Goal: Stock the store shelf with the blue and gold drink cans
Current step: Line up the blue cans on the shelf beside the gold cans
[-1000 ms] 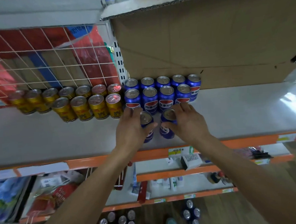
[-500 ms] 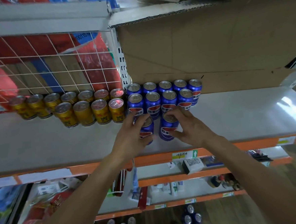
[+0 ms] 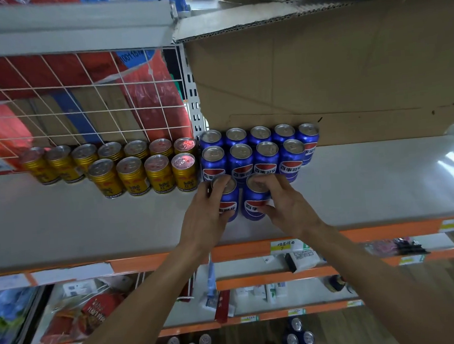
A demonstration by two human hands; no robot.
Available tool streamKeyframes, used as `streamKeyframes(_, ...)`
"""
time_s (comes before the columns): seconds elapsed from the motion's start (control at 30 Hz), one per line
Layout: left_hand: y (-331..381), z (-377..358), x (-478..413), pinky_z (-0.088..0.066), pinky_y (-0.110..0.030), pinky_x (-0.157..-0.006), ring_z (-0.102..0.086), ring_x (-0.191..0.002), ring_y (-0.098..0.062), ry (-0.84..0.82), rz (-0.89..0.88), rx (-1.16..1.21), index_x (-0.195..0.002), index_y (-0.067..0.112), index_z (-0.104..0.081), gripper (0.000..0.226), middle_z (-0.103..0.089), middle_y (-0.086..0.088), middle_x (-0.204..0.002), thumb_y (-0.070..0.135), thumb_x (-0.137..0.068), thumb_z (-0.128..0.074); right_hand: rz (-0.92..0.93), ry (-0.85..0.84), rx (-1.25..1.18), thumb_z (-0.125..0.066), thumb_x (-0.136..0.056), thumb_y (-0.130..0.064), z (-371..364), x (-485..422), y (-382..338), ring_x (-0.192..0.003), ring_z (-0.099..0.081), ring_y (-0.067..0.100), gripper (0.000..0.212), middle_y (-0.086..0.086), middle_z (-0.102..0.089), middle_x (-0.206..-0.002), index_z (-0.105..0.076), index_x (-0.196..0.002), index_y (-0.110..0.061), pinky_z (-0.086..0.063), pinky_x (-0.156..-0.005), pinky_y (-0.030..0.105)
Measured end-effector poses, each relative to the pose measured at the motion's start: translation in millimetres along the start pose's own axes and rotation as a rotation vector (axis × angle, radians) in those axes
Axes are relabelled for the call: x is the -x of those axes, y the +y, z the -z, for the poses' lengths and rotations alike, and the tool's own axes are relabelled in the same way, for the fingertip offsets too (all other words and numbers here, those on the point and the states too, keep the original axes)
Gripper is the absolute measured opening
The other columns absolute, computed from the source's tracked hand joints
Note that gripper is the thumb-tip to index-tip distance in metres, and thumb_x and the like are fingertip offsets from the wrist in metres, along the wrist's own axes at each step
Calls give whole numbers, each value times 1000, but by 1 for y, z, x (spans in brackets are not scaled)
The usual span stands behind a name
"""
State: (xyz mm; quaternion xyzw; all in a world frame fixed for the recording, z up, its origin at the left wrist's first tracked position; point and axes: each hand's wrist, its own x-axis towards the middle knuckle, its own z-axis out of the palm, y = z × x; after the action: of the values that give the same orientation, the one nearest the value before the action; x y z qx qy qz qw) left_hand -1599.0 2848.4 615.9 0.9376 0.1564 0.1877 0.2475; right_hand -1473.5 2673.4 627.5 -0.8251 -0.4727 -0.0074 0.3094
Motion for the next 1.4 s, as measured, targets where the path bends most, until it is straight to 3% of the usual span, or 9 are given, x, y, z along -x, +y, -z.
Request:
streamKeyframes(0.13,-3,-1,-7,-57,-40,-92,-55,-126,-31,29,-8,-29,-148,29,-33,79,-41,-9,-148,20,-84,-79,31,21,-6,-78,-79,0,-10,-11,-3,-118,-58,28,70,7,-48,-139,-41,-134,-21,-58,-88,36)
streamKeyframes(0.47,-16,-7,-22,-59,-41,-90,-53,-127,-29,77,12,-67,-148,26,-34,79,-41,-10,-146,25,-83,-80,51,53,44,-74,-85,-5,-26,-33,-5,-126,-53,26,67,8,-42,-143,-40,-141,-18,-58,-91,41)
streamKeyframes(0.8,-21,-2,-25,-54,-38,-96,-50,-129,-26,54,14,-1,-146,30,-34,81,-41,-4,-146,24,-81,-82,43,73,30,-73,-87,-9,-32,-31,-1,-134,-46,23,66,6,-40,-145,-40,-144,-17,-55,-97,39)
streamKeyframes(0.97,-22,-1,-24,-56,-40,-94,-51,-128,-27,38,6,5,-146,33,-31,84,-40,-4,-147,22,-80,-82,-2,76,26,-73,-86,-4,-31,-32,-5,-131,-48,23,68,4,-39,-146,-37,-141,-22,-58,-90,35)
streamKeyframes(1.23,-21,7,-25,-58,-42,-91,-53,-125,-29,5,9,-78,-148,30,-31,81,-40,-7,-145,32,-83,-80,-61,41,218,-74,-84,-13,-24,-31,-19,-132,-44,32,74,7,-37,-149,-35,-146,-21,-57,-90,43)
streamKeyframes(1.4,-8,17,-16,-52,-42,-99,-43,-133,-30,116,-74,-190,-148,23,-37,77,-38,-10,-148,35,-83,-77,-105,30,318,-76,-84,-18,-8,-21,-25,-137,-42,31,80,8,-33,-155,-32,-151,-21,-55,-90,43)
